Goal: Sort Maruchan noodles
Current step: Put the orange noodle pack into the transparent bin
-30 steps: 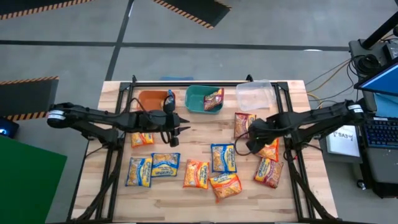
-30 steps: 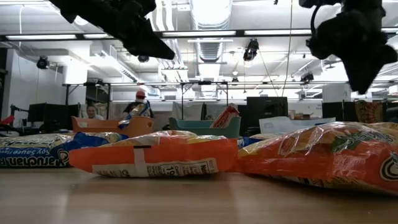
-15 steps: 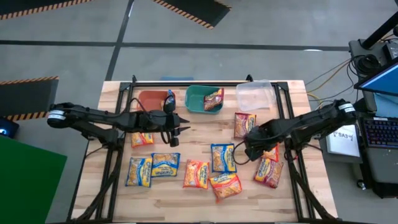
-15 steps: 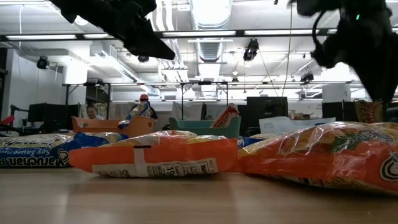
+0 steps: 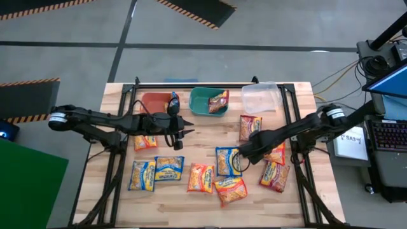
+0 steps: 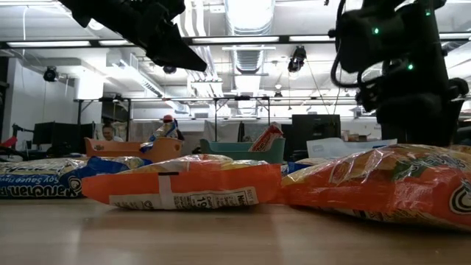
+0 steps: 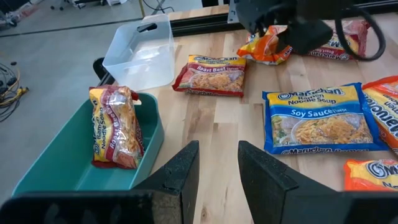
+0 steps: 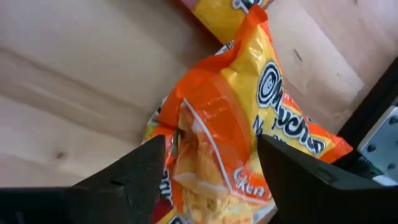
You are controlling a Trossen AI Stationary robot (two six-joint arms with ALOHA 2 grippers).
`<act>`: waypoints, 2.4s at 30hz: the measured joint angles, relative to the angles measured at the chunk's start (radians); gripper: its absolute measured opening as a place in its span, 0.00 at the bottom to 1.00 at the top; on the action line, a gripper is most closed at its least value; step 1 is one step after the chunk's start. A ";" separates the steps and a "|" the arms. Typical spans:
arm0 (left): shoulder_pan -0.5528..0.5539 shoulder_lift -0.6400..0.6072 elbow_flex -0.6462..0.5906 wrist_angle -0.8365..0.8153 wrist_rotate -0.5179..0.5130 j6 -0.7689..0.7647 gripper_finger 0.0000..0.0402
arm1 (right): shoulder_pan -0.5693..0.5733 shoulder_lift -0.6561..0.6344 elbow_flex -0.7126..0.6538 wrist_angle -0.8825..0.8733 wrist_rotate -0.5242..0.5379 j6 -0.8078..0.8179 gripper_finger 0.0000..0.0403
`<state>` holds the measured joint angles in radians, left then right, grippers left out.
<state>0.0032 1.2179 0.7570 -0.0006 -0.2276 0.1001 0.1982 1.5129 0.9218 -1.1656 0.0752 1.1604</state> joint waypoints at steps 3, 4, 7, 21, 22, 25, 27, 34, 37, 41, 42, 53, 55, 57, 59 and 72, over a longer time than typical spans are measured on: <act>0.000 0.000 0.000 0.000 0.000 -0.002 0.23 | 0.000 0.026 0.000 0.000 0.005 -0.009 0.53; 0.000 0.000 0.000 0.000 0.000 -0.003 0.23 | 0.000 0.031 0.000 0.000 0.005 -0.009 0.50; 0.000 0.000 0.000 0.000 0.000 -0.003 0.23 | 0.000 0.042 0.000 0.000 0.007 -0.010 0.40; 0.000 0.000 0.000 0.000 -0.001 -0.003 0.23 | 0.000 -0.017 -0.001 -0.017 0.006 -0.037 0.02; 0.000 0.000 0.000 0.000 -0.001 -0.003 0.23 | 0.000 -0.036 -0.001 -0.021 0.006 -0.039 0.02; 0.000 0.000 0.000 0.000 -0.001 -0.003 0.23 | 0.000 -0.110 -0.001 -0.029 0.005 -0.046 0.02; 0.000 0.000 0.000 0.000 -0.001 -0.003 0.23 | -0.001 -0.172 0.000 -0.028 0.005 -0.044 0.02; 0.000 0.000 0.000 0.003 -0.001 -0.003 0.23 | -0.024 -0.429 0.006 0.015 0.140 -0.004 0.02; 0.000 0.000 0.000 0.006 -0.001 -0.003 0.23 | -0.041 -0.531 0.006 0.070 0.252 -0.016 0.02; 0.000 0.000 0.000 0.009 -0.001 -0.003 0.23 | -0.060 -0.638 0.005 0.185 0.492 -0.086 0.02; 0.000 0.000 0.000 0.009 -0.001 -0.003 0.23 | -0.064 -0.658 0.004 0.217 0.566 -0.110 0.02; 0.000 0.000 0.000 0.009 -0.001 -0.003 0.23 | -0.149 -0.723 -0.060 0.437 1.137 -0.234 0.02; 0.000 0.000 0.000 0.009 -0.001 -0.003 0.23 | -0.190 -0.714 -0.067 0.446 1.110 -0.240 0.02; 0.000 0.000 0.000 0.009 -0.001 -0.003 0.23 | -0.236 -0.698 -0.067 0.448 1.084 -0.243 0.02; 0.000 0.000 0.000 0.009 -0.001 -0.003 0.23 | -0.280 -0.676 -0.067 0.456 1.060 -0.250 0.02; 0.000 0.000 0.000 0.001 0.000 -0.004 0.23 | -0.723 -0.477 -0.066 0.879 0.441 -0.978 0.02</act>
<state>0.0035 1.2182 0.7567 0.0004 -0.2276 0.0960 -0.5247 1.0355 0.8555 -0.2870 0.5166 0.1821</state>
